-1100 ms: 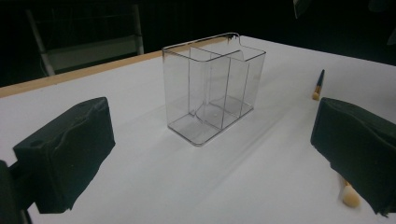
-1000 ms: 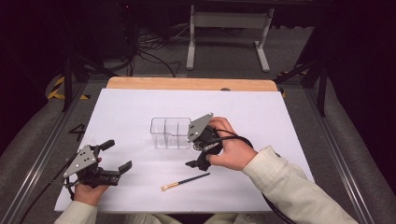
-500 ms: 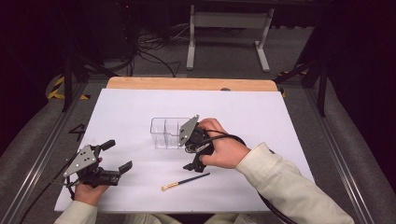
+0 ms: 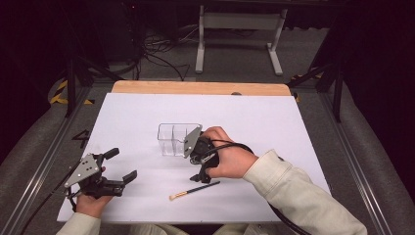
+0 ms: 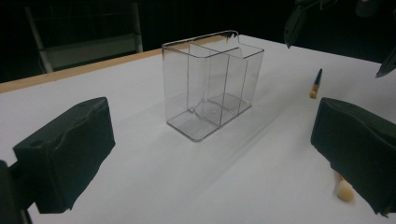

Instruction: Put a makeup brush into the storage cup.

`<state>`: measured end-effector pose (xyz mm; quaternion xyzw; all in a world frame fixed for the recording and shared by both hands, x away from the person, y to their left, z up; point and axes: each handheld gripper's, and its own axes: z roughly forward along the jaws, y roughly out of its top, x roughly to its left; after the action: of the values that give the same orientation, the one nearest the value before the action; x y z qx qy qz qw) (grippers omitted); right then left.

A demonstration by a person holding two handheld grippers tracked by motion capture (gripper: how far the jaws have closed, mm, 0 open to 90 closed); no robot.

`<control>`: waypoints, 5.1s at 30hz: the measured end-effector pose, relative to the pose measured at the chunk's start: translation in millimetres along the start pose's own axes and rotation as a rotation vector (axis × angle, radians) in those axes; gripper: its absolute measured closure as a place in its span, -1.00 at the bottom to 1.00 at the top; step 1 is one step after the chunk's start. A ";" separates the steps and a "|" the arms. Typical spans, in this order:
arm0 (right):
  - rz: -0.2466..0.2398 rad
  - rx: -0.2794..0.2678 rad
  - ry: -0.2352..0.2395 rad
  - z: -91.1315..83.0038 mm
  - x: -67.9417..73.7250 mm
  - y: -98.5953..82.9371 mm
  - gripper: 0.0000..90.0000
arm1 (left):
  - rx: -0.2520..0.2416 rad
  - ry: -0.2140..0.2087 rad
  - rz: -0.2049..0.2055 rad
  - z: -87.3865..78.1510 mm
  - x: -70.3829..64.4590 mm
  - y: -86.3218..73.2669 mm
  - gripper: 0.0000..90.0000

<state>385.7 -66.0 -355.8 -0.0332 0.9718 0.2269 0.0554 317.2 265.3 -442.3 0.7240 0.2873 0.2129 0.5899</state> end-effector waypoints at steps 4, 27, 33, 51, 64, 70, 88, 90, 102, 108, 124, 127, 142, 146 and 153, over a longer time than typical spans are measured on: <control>-0.020 0.034 0.024 8.1 1.2 1.9 -0.77 | 0.002 0.006 -0.006 -2.3 -0.6 -0.9 -1.00; -0.031 0.131 0.119 39.3 9.6 -2.1 -0.51 | 0.003 0.002 -0.010 -1.4 -0.2 -1.6 -1.00; -0.034 0.142 0.138 44.5 11.9 -6.1 -0.27 | 0.008 0.002 -0.004 -0.3 0.1 -1.1 -1.00; -0.089 0.237 0.192 59.9 21.0 -11.5 0.47 | 0.009 -0.003 -0.004 1.3 0.4 -1.0 -0.99; -0.136 0.300 0.189 68.0 27.7 -7.1 0.63 | 0.012 -0.008 -0.009 2.3 0.4 -1.5 -0.99; -0.148 0.302 0.182 68.5 28.8 -6.7 0.77 | 0.012 -0.008 -0.009 2.3 0.3 -1.5 -0.99; -0.137 0.263 0.177 58.4 33.0 -4.3 0.86 | 0.011 -0.008 -0.009 2.4 0.6 -1.6 -0.99; -0.129 0.240 0.168 52.7 31.6 -3.3 0.86 | 0.011 -0.007 -0.010 2.3 0.6 -1.6 -0.99; -0.082 0.152 0.128 30.1 27.5 -3.7 0.86 | 0.011 -0.007 -0.014 2.1 0.6 -1.8 -0.99; -0.069 0.115 0.120 23.5 25.8 -5.1 0.86 | 0.010 -0.005 -0.011 2.4 0.7 -1.5 -0.99; -0.021 0.026 0.105 10.4 23.4 -7.1 0.87 | 0.008 -0.005 -0.010 2.3 0.6 -1.4 -0.99; -0.013 0.004 0.102 6.9 22.4 -7.4 0.87 | 0.008 -0.005 -0.010 2.4 0.5 -1.3 -0.99; 0.024 -0.105 0.091 -11.1 19.3 -8.9 0.87 | 0.007 -0.005 -0.009 2.7 0.3 -1.4 -0.99; 0.029 -0.128 0.088 -14.3 18.8 -9.0 0.87 | 0.007 -0.005 -0.009 2.9 0.3 -1.4 -0.99; 0.048 -0.204 0.073 -23.3 17.3 -9.1 0.87 | 0.010 -0.006 -0.008 2.8 0.4 -1.2 -0.99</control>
<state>367.1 -85.1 -341.2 -0.0233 0.9454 0.3248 0.0110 319.1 263.7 -444.1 0.7265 0.2894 0.2067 0.5880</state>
